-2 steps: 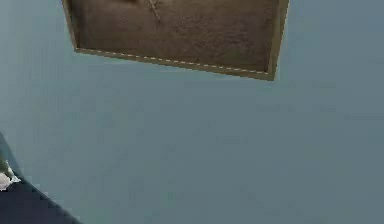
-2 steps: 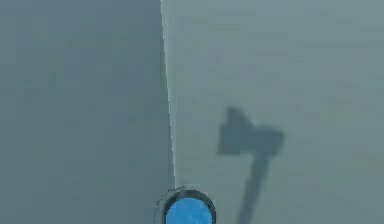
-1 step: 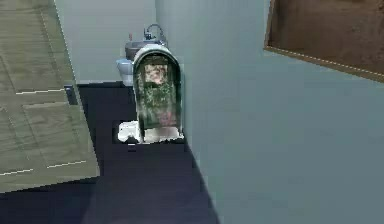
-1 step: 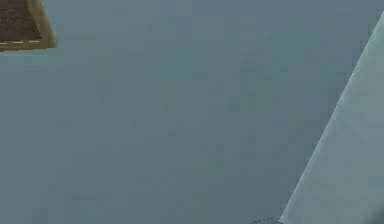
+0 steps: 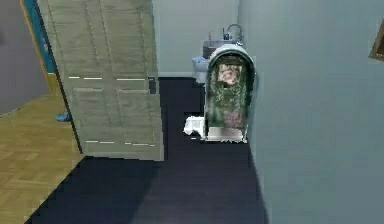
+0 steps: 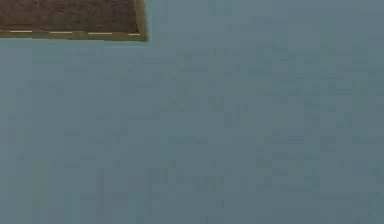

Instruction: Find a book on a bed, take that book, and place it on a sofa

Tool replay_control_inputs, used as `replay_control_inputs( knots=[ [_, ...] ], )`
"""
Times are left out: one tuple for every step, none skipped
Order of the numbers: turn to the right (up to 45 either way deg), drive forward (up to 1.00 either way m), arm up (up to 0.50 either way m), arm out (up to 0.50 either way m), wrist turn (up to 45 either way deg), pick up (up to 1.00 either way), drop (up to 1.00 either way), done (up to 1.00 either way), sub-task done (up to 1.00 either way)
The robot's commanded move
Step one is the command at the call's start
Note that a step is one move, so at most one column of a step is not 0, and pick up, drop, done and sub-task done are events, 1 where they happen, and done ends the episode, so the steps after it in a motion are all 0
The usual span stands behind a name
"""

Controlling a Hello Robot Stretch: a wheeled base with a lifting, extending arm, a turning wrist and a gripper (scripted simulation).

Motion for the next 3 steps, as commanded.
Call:
replay_control_inputs(
  knots=[
    [0.0, 0.25, 0.0, 0.0, 0.0, 0.0, 0.0, 0.0, 0.0],
    [-36.0, 0.0, 0.0, 0.0, 0.0, 0.0, 0.0, 0.0, 0.0],
    [0.0, 0.35, 0.0, 0.0, 0.0, 0.0, 0.0, 0.0, 0.0]
  ],
)
